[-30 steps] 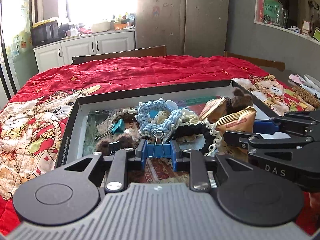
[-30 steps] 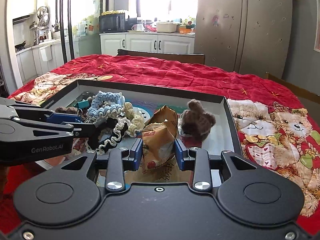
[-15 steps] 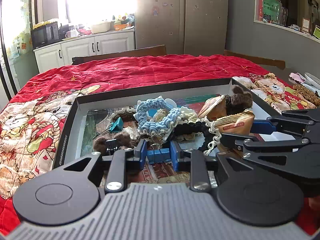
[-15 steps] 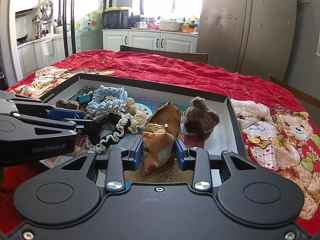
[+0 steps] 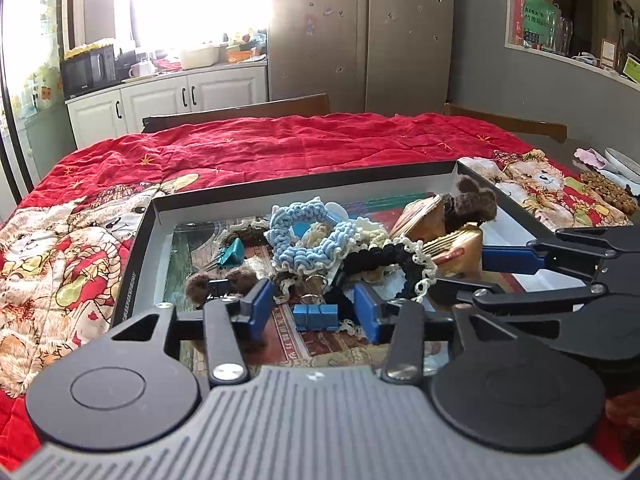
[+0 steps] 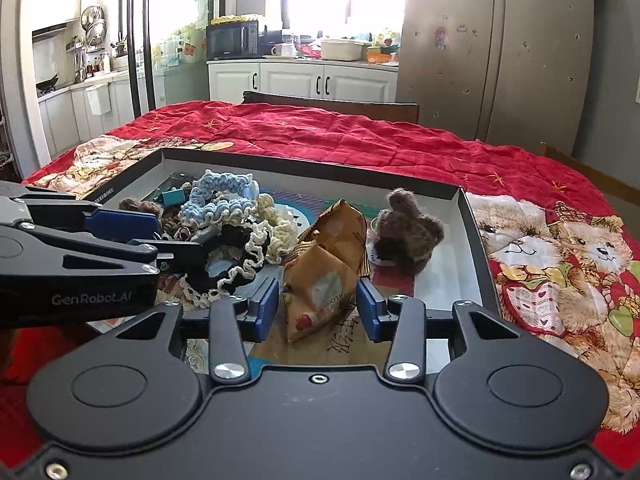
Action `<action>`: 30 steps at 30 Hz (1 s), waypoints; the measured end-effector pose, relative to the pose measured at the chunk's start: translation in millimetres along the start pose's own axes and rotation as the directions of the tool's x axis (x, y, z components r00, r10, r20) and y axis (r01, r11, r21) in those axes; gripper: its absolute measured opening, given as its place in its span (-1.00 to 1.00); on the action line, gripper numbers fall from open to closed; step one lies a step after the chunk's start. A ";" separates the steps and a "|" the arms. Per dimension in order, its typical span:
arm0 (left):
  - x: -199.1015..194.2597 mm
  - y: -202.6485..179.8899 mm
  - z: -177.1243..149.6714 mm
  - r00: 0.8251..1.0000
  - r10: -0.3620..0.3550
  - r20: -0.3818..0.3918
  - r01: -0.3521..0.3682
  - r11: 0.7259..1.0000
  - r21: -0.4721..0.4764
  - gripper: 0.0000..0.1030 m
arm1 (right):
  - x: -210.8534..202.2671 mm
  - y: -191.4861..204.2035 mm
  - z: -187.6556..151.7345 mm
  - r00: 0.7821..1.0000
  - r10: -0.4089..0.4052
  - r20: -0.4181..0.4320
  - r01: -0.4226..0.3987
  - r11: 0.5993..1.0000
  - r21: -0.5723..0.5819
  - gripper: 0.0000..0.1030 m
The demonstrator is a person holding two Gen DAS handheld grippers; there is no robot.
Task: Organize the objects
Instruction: 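Open the left gripper on the binder clip while the right gripper opens on the paper packet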
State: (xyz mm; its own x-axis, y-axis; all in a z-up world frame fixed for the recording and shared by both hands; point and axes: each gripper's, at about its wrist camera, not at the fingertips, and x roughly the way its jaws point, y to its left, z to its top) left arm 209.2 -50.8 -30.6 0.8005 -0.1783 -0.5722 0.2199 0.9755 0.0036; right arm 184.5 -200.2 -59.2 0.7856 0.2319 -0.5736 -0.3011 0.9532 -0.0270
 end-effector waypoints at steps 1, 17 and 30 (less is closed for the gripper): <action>-1.3 -0.4 0.3 1.000 0.000 0.003 0.000 1.000 0.002 0.27 | -0.9 -0.1 0.1 1.000 0.002 0.003 -0.002 1.000 0.003 -0.15; -41.2 1.6 6.9 0.998 0.002 0.069 -0.002 1.000 -0.011 0.69 | -35.7 -9.4 5.2 0.998 0.032 0.060 -0.035 0.998 0.054 0.03; -105.6 12.3 6.3 0.988 0.037 0.147 -0.036 0.999 -0.012 1.00 | -101.8 2.0 14.0 0.988 0.050 0.144 -0.060 0.996 0.069 0.37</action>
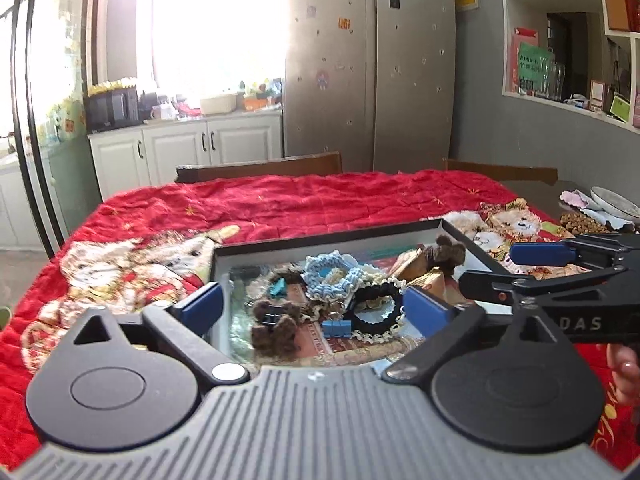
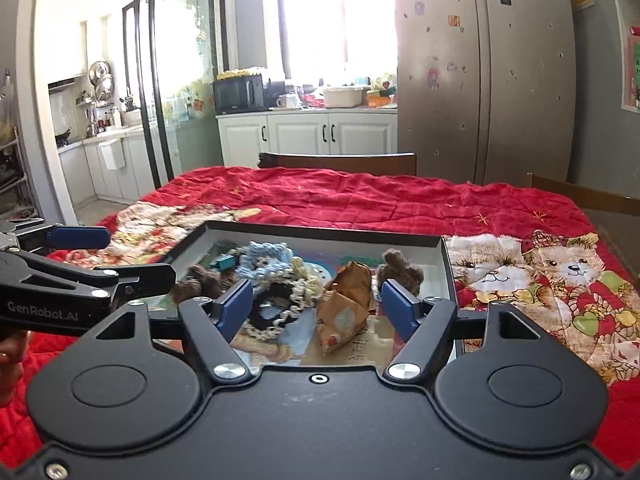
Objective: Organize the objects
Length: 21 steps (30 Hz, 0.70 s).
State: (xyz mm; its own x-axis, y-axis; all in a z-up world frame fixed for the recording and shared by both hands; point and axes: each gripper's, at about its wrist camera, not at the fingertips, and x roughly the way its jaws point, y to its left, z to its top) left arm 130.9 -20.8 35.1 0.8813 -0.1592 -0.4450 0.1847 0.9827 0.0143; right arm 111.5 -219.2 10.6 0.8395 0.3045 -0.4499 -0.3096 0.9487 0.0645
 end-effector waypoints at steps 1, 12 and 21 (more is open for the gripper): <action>-6.3 -0.1 0.1 1.000 0.006 0.010 -0.006 1.000 0.007 1.00 | -5.7 2.0 0.8 1.000 0.003 0.004 -0.003 1.000 -0.001 0.39; -53.9 2.4 -6.9 1.000 0.026 0.009 -0.026 0.999 0.021 1.00 | -69.0 32.0 0.1 0.999 0.031 0.039 -0.030 0.999 -0.034 0.58; -81.4 6.6 -22.8 0.999 0.038 -0.013 -0.038 0.999 0.010 1.00 | -94.5 42.4 -20.4 0.999 0.034 -0.005 -0.034 0.999 -0.025 0.64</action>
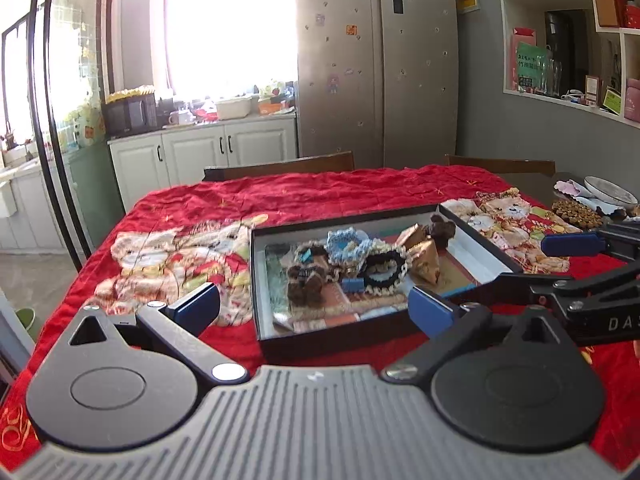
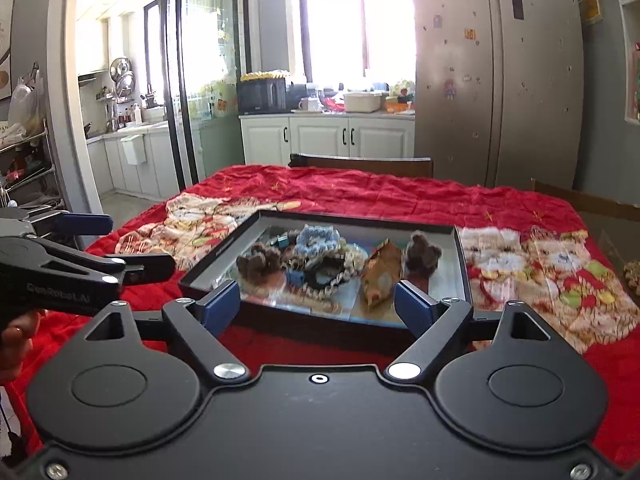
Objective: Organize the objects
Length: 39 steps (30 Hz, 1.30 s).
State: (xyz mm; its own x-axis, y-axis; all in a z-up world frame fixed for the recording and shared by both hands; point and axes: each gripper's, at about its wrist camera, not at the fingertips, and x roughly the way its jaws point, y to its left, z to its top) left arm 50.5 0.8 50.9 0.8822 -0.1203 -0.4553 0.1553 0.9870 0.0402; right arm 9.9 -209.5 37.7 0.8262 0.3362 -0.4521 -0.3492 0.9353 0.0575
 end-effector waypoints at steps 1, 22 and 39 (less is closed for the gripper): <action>-2.4 0.0 -2.5 1.000 -0.003 -0.005 0.003 1.000 -0.002 1.00 | -2.1 -0.1 -3.2 1.000 0.001 -0.007 -0.001 1.000 0.007 0.64; -20.0 -1.3 -37.4 0.998 0.034 -0.061 -0.038 0.998 -0.053 1.00 | -24.2 5.6 -41.7 0.990 -0.109 -0.084 0.115 0.992 0.061 0.75; -32.6 -11.2 -45.8 0.999 0.031 -0.040 -0.034 0.997 -0.070 1.00 | -28.0 8.1 -48.1 0.977 -0.190 -0.094 0.199 0.976 0.086 0.81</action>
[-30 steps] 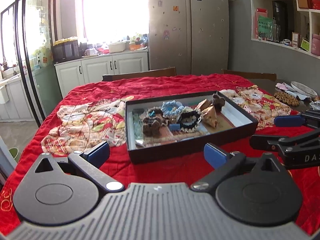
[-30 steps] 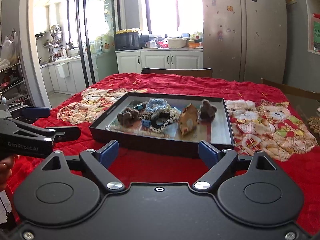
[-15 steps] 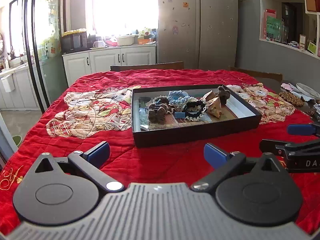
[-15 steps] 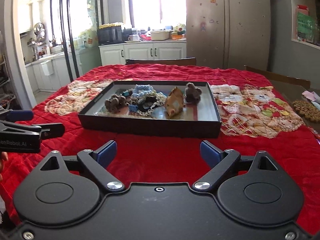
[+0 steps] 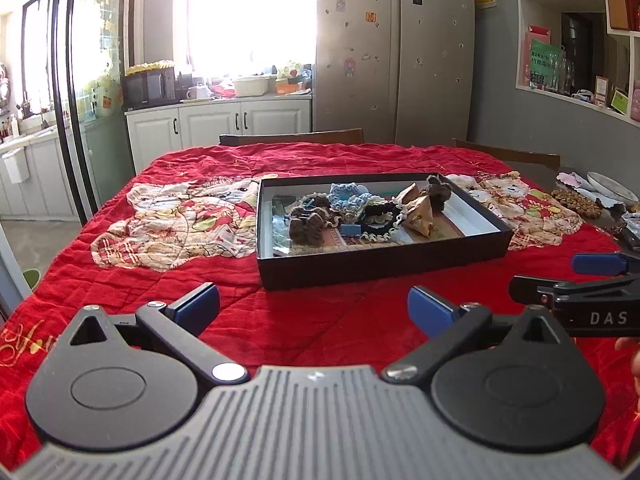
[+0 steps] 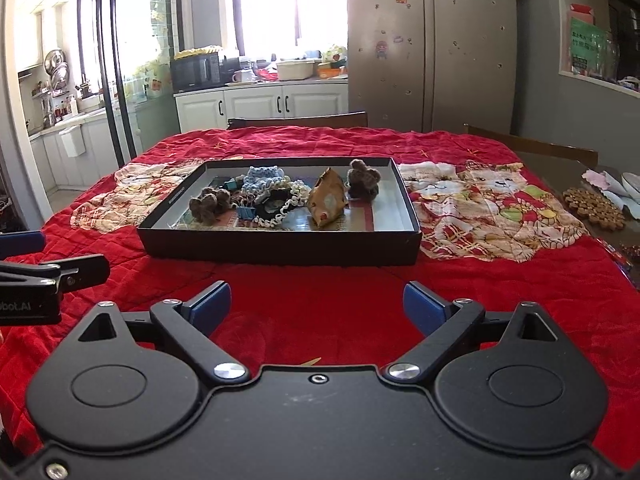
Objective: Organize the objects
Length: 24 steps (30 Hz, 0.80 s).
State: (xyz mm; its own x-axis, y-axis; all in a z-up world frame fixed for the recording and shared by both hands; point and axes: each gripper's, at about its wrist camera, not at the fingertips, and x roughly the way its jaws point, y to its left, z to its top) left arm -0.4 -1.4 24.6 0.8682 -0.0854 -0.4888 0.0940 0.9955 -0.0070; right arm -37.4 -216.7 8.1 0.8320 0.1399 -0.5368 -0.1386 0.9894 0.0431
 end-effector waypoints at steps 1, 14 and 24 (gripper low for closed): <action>0.1 -0.2 -0.5 1.000 -0.001 -0.003 0.001 1.000 -0.003 1.00 | 0.1 0.1 -0.3 1.000 -0.002 -0.001 0.002 1.000 0.000 0.82; 0.5 0.5 -2.3 1.000 -0.003 -0.010 0.003 1.000 -0.020 1.00 | 1.4 0.7 -2.3 1.000 -0.007 -0.006 0.007 1.000 0.004 0.83; 0.9 -0.7 -2.5 1.000 -0.007 -0.015 0.007 1.000 -0.016 1.00 | 1.7 1.6 -4.8 1.000 -0.008 -0.015 0.008 1.000 0.008 0.83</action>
State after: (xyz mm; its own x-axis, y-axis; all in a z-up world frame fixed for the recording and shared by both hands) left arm -0.8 -2.1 22.0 0.8598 -0.0921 -0.5022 0.0923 0.9954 -0.0244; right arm -38.8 -215.0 3.2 0.8250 0.1313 -0.5496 -0.1273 0.9908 0.0456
